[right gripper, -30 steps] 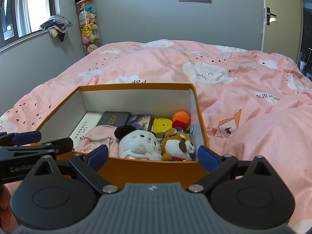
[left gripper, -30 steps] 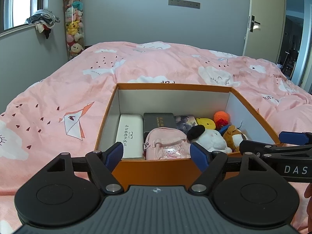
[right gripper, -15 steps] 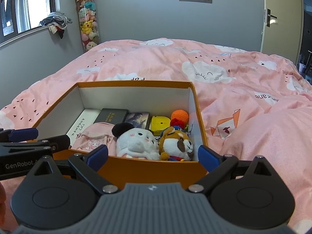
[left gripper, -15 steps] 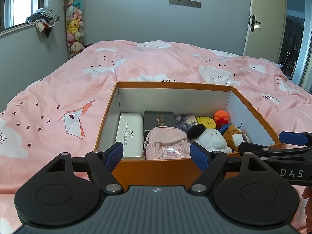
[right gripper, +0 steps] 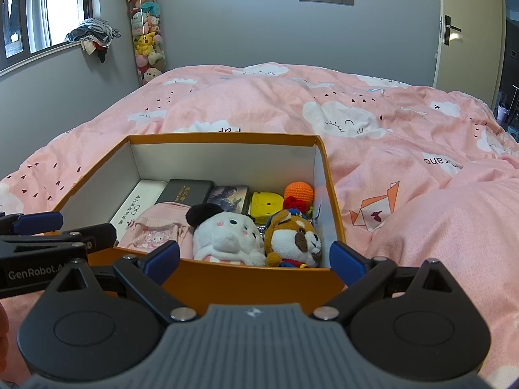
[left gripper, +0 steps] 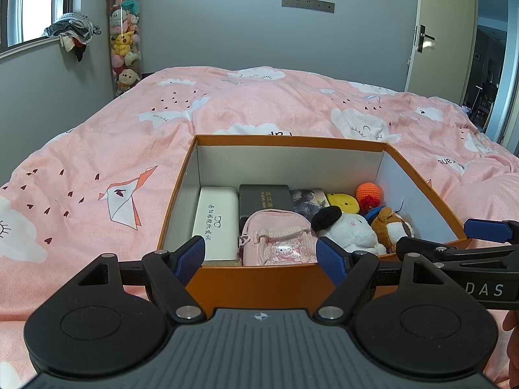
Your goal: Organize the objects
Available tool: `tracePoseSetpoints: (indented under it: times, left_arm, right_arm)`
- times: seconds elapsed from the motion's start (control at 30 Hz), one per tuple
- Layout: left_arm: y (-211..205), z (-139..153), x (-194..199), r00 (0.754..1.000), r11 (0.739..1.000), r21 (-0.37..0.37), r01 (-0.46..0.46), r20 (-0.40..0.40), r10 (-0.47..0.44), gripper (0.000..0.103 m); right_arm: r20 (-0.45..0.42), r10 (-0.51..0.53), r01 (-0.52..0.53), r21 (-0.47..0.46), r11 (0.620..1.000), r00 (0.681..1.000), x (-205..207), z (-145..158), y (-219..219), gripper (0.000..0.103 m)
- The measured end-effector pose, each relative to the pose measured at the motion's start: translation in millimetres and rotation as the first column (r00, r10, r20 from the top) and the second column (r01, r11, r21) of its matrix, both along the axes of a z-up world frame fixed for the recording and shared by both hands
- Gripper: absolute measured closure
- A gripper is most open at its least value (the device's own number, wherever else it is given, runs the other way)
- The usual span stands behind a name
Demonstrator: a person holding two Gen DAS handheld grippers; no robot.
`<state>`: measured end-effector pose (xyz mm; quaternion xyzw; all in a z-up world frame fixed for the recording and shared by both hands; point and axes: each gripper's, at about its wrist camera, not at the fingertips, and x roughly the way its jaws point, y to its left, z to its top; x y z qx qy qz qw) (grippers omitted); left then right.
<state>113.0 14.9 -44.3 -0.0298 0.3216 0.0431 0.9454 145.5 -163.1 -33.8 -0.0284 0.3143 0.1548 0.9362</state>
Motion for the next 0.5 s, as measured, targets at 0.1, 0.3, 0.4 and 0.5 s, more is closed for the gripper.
tracePoseSetpoints:
  times: [0.1, 0.3, 0.4, 0.5]
  left_arm:
    - [0.1, 0.0, 0.0, 1.0, 1.0, 0.0, 0.0, -0.001, 0.0, 0.012]
    - [0.2, -0.6, -0.3, 1.0, 1.0, -0.001, 0.0, -0.002, 0.0, 0.012]
    - [-0.1, -1.7, -1.6, 1.0, 1.0, -0.001, -0.001, -0.003, 0.001, 0.012]
    - [0.3, -2.7, -1.3, 1.0, 1.0, -0.001, -0.001, -0.004, 0.001, 0.012]
  right_arm:
    - [0.0, 0.0, 0.0, 0.0, 1.0, 1.0, -0.1, 0.0, 0.1, 0.005]
    - [-0.001, 0.002, -0.002, -0.002, 1.0, 1.0, 0.0, -0.8, 0.1, 0.005]
    - [-0.001, 0.002, -0.002, -0.002, 1.0, 1.0, -0.2, -0.8, 0.1, 0.005]
    - [-0.001, 0.002, -0.002, -0.002, 1.0, 1.0, -0.2, -0.9, 0.2, 0.004]
